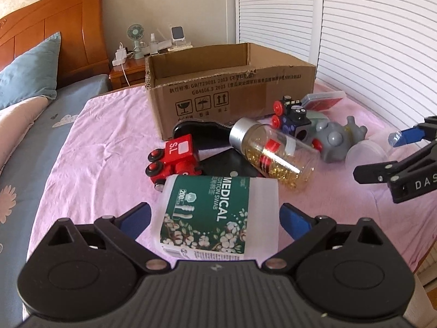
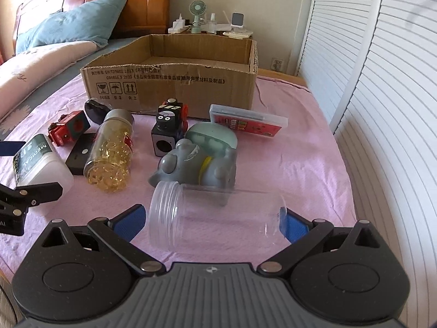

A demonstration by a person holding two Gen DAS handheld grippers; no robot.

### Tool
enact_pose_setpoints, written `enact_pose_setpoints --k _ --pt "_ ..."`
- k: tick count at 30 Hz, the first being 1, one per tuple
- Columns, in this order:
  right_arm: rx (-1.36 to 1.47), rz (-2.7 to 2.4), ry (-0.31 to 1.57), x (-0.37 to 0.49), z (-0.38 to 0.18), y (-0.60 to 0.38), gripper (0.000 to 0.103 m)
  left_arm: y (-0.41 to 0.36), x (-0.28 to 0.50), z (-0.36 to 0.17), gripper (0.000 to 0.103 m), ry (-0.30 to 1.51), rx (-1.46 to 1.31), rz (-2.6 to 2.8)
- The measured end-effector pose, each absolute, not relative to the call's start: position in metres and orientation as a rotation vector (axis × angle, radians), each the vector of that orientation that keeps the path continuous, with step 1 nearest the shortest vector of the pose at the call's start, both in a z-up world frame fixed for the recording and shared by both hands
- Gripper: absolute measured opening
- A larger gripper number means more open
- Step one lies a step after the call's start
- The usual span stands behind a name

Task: Organize rigid objects
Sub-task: 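Close the left tool on the white bottle while the right tool closes on the clear jar, then drop the white bottle into the box with the left tool while the right tool carries the jar there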

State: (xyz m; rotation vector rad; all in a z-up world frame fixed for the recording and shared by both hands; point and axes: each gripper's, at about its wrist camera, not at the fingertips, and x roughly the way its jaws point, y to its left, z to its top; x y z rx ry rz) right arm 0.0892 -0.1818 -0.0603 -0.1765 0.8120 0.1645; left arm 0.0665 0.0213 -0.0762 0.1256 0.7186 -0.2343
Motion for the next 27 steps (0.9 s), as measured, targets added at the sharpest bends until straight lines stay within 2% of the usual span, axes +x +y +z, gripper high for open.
enact_pose_setpoints --k 1,2,6,17,27 --pt "-0.179 0.152 0.817 0.09 -0.06 -0.181 0.103 0.022 0.067 -0.076 0.089 0.724 0.12 -0.236" --pt "-0.188 0.134 0.821 0.091 -0.06 -0.179 0.103 0.022 0.068 -0.076 0.088 0.732 0.117 -0.237" --pt "-0.215 0.103 0.838 0.092 -0.058 -0.176 0.095 0.022 0.07 -0.075 0.087 0.745 0.118 -0.239" --pt "-0.263 0.165 0.848 0.089 -0.044 -0.179 0.095 0.027 0.074 -0.061 0.083 0.8 0.157 -0.298" --pt "-0.25 0.271 0.828 0.093 -0.011 -0.184 0.095 0.029 0.086 -0.019 0.083 0.826 0.207 -0.367"
